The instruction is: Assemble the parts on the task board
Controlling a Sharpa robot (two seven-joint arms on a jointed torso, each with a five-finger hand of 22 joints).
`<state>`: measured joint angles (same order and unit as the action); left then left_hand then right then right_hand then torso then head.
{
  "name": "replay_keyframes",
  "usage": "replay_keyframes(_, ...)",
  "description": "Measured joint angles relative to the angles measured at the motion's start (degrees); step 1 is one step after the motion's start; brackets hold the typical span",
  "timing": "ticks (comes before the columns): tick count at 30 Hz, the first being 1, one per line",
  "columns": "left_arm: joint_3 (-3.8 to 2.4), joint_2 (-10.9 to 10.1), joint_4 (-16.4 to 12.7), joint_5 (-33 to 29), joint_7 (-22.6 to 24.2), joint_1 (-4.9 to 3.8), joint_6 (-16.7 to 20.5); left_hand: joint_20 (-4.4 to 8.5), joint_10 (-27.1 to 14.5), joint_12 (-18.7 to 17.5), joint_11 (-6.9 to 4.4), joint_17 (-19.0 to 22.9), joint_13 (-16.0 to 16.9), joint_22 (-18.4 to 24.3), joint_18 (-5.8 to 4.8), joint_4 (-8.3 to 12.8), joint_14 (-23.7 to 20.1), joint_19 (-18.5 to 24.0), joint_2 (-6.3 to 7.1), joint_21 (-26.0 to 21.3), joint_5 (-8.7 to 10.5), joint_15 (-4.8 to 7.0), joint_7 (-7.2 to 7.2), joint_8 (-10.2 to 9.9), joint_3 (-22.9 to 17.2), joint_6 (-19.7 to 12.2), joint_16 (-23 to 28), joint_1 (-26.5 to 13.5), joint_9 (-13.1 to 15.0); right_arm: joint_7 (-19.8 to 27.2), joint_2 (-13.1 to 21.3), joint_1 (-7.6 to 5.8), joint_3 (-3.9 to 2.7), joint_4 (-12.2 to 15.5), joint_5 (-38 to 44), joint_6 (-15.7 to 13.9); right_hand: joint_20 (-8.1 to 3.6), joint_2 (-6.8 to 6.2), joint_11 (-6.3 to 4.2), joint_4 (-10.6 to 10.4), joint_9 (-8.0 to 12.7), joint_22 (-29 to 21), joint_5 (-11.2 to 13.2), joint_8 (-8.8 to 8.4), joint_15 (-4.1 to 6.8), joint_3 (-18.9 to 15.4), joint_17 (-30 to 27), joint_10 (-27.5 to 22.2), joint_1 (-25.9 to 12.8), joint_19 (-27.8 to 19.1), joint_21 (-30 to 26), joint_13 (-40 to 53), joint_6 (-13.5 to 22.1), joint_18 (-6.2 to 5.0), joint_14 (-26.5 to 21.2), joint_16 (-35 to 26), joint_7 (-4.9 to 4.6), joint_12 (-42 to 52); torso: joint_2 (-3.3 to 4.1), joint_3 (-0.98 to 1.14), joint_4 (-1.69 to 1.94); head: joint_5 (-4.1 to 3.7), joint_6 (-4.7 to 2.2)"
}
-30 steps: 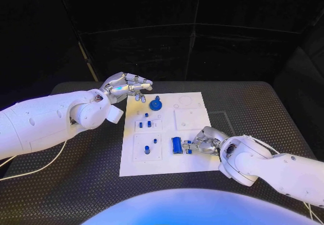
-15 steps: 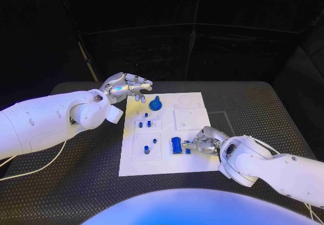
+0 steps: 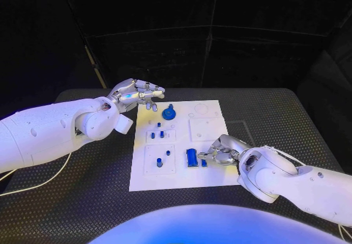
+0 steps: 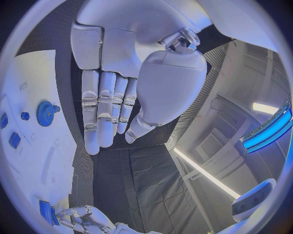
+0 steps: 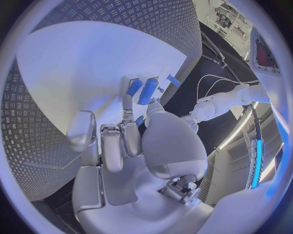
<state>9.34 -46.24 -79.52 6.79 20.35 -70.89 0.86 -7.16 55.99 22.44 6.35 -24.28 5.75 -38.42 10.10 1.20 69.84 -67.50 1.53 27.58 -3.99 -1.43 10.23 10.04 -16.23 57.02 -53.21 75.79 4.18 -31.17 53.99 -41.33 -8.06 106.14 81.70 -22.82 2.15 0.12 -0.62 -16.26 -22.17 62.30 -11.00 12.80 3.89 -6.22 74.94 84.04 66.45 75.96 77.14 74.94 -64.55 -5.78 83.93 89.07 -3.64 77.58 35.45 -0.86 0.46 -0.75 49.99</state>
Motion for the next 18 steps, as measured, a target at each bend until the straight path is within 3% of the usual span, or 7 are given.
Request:
replay_keyframes(5,0.0,-0.1,0.0,0.0,0.0,0.0,0.0,0.0,0.0,0.0,0.0,0.0,0.0,0.0,0.0,0.0,0.0,0.0,0.0,0.0,0.0,0.0,0.0,0.0,0.0,0.0,0.0,0.0,0.0,0.0,0.2,0.0,0.0,-0.1,2.1,0.4,0.0,-0.04,0.0,0.8,-0.3,-0.1,-0.3,0.0,0.0,-0.8,0.0,0.0,2.9,0.0,0.0,0.0,0.2,0.0,0.0,0.0,0.16,0.0,0.01,-0.01,0.02,-0.04,0.0)
replay_keyframes(10,0.0,-0.1,0.0,0.0,0.0,0.0,0.0,0.0,0.0,0.0,0.0,0.0,0.0,0.0,0.0,0.0,0.0,0.0,0.0,0.0,0.0,0.0,0.0,0.0,0.0,0.0,0.0,0.0,0.0,0.3,1.0,0.0,0.0,0.2,3.3,1.6,0.0,-0.64,0.0,2.9,-0.6,-0.2,-0.2,0.0,0.0,-1.1,0.0,0.0,6.8,0.0,-0.2,0.0,0.2,0.0,0.0,0.0,0.16,-0.2,0.01,-0.02,0.02,-0.06,0.0)
replay_keyframes(18,0.0,-0.2,0.0,0.0,-0.1,0.0,0.0,0.0,0.0,0.0,0.0,0.0,0.0,0.0,0.0,0.0,0.0,0.0,0.0,0.0,0.0,0.0,0.0,0.0,0.0,0.0,0.0,0.0,0.0,2.1,2.1,0.0,0.0,1.1,4.3,3.5,0.0,-0.85,0.0,3.2,-0.7,-0.1,0.0,0.0,0.0,-1.4,0.0,0.0,7.6,0.0,-0.2,0.0,0.2,0.0,0.0,0.0,0.16,-0.2,0.0,-0.04,-0.06,-0.05,0.0)
